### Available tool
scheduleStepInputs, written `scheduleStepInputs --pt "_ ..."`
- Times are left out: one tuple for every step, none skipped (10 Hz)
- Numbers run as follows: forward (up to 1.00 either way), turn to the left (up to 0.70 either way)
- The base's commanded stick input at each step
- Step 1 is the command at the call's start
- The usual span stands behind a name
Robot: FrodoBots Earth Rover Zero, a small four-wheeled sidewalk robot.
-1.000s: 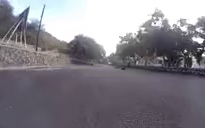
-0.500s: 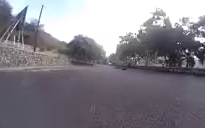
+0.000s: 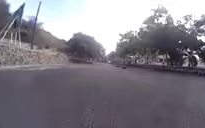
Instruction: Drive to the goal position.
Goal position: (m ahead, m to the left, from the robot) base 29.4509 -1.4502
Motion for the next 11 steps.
scheduleStepInputs --pt "0.70 0.00" --pt "0.70 0.00" --pt "0.70 0.00" --pt "0.70 0.00" --pt "0.70 0.00" --pt "0.70 0.00" --pt "0.70 0.00" --pt "0.70 0.00" --pt "0.70 0.00" --pt "0.70 0.00" --pt "0.70 0.00"
